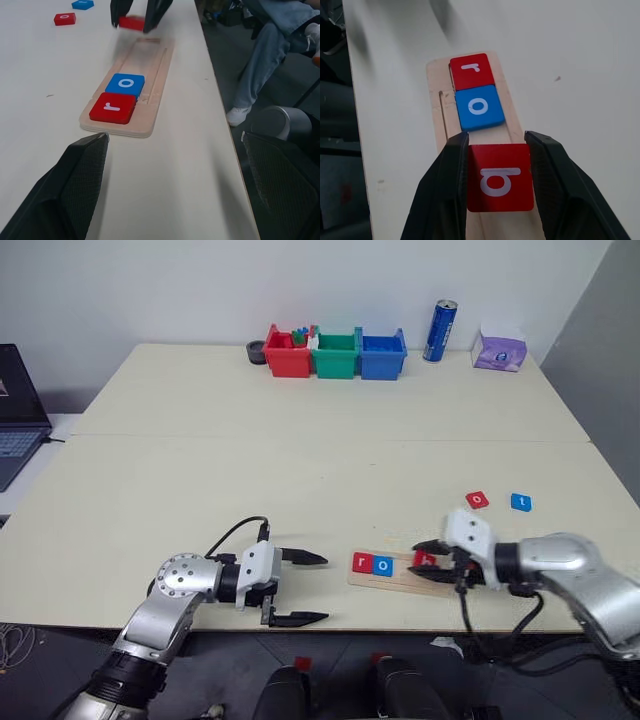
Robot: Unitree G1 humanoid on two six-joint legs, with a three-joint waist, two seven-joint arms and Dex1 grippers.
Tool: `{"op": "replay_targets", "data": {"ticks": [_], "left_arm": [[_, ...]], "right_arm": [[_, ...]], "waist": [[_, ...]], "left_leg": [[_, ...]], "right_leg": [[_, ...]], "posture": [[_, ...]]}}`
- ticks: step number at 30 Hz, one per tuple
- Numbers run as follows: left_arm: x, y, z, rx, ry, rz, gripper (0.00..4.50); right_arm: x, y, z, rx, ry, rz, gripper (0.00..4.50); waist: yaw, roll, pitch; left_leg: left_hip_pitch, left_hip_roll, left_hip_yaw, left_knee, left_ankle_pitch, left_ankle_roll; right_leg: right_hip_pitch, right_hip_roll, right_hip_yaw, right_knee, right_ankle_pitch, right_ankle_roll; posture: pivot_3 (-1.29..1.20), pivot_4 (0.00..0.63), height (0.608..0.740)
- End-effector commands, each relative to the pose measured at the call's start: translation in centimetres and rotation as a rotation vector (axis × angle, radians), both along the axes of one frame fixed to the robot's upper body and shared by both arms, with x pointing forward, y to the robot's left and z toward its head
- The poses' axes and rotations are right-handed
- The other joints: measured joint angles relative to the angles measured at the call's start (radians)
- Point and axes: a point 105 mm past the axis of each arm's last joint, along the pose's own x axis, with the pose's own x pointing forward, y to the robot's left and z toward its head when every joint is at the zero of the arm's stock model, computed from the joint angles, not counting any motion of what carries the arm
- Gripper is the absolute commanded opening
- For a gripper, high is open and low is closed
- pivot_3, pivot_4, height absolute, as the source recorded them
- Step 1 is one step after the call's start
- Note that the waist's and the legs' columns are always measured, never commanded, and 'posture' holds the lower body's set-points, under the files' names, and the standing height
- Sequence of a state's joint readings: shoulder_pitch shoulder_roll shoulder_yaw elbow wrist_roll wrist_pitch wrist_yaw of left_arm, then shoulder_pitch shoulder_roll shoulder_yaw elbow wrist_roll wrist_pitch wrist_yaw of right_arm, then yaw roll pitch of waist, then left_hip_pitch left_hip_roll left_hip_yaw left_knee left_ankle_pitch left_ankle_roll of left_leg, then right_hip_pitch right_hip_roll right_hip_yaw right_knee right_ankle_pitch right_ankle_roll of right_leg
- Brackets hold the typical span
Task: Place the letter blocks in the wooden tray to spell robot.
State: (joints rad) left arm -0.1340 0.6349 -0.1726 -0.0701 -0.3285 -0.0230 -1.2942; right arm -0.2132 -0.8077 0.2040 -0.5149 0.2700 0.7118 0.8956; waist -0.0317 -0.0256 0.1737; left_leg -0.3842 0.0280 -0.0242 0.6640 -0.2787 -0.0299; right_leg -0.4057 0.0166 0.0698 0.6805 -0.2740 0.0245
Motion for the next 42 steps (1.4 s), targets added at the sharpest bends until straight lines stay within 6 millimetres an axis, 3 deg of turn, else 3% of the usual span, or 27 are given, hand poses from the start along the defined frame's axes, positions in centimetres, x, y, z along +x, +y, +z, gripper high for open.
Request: {"op": "replay_targets", "data": {"ticks": [1, 14, 19, 23, 26, 29, 35, 38, 42], "left_arm": [[-0.1, 0.1, 0.8, -0.003, -0.036, 0.001, 4.50], [-0.3, 0.0, 0.5, 0.000, -0.041, 0.004, 4.50], [-0.3, -0.2, 0.5, -0.002, -0.040, -0.002, 4.50], [-0.5, -0.4, 0.4, -0.003, -0.039, -0.006, 4.50], [-0.6, -0.4, 0.4, -0.004, -0.038, -0.010, 4.50], [-0.8, -0.4, 0.4, -0.005, -0.035, -0.011, 4.50], [-0.9, -0.5, 0.2, -0.005, -0.028, -0.019, 4.50], [-0.8, -0.6, 0.2, -0.003, -0.024, -0.027, 4.50], [-0.7, -0.6, 0.2, 0.002, -0.025, -0.037, 4.50]], "right_arm": [[0.4, 1.0, 0.3, -0.020, -0.038, 0.012, 1.38], [0.6, 1.4, -0.4, -0.055, 0.005, 0.065, 1.38], [0.6, 1.4, -0.4, -0.066, 0.001, 0.080, 3.10], [1.1, 1.6, 1.2, -0.026, -0.035, 0.058, 4.44], [0.7, 1.2, 3.0, 0.013, -0.061, 0.031, 4.44], [-0.7, -0.1, 3.7, 0.023, -0.053, -0.004, 4.44], [-3.5, -2.4, 1.8, 0.010, -0.012, -0.139, 4.44], [-3.6, -2.6, 0.8, -0.003, -0.044, -0.198, 4.44], [-2.5, -1.2, 0.7, 0.052, -0.122, -0.249, 4.44]], "waist": [[0.001, 0.000, 0.000], [0.000, 0.000, 0.000], [0.001, 0.000, 0.000], [0.000, 0.000, 0.000], [0.001, 0.000, 0.000], [0.006, 0.000, 0.000], [0.005, -0.001, 0.000], [0.000, -0.001, 0.000], [-0.004, -0.001, 0.000]], "left_leg": [[0.000, 0.000, 0.000, 0.000, 0.000, 0.000], [0.000, 0.000, 0.000, 0.000, 0.000, 0.000], [0.000, 0.000, 0.000, 0.000, 0.000, 0.000], [0.000, 0.000, 0.000, 0.000, 0.000, 0.000], [0.000, 0.000, -0.001, 0.000, 0.000, 0.000], [-0.001, 0.000, -0.001, 0.000, 0.000, 0.000], [-0.002, 0.000, -0.001, 0.000, 0.000, 0.000], [-0.001, 0.000, -0.001, 0.000, 0.000, 0.000], [0.001, 0.000, 0.000, 0.000, 0.000, 0.000]], "right_leg": [[0.000, 0.000, 0.000, 0.000, 0.000, 0.000], [0.000, 0.000, -0.001, 0.000, 0.000, 0.000], [0.000, 0.000, -0.001, 0.000, 0.000, 0.000], [0.000, 0.000, -0.001, 0.000, 0.000, 0.000], [0.000, 0.000, -0.001, 0.000, 0.000, 0.000], [0.000, 0.000, -0.002, 0.000, 0.000, 0.000], [0.000, -0.001, -0.003, -0.001, 0.000, 0.000], [0.000, 0.000, -0.003, 0.000, 0.000, 0.000], [0.001, 0.001, 0.000, 0.001, 0.001, 0.000]], "posture": [[0.00, 0.150, 0.740], [0.00, 0.150, 0.740], [0.00, 0.150, 0.740], [0.00, 0.150, 0.740], [0.00, 0.150, 0.740], [0.00, 0.150, 0.740], [0.00, 0.150, 0.740], [0.00, 0.150, 0.740], [0.00, 0.150, 0.740]]}}
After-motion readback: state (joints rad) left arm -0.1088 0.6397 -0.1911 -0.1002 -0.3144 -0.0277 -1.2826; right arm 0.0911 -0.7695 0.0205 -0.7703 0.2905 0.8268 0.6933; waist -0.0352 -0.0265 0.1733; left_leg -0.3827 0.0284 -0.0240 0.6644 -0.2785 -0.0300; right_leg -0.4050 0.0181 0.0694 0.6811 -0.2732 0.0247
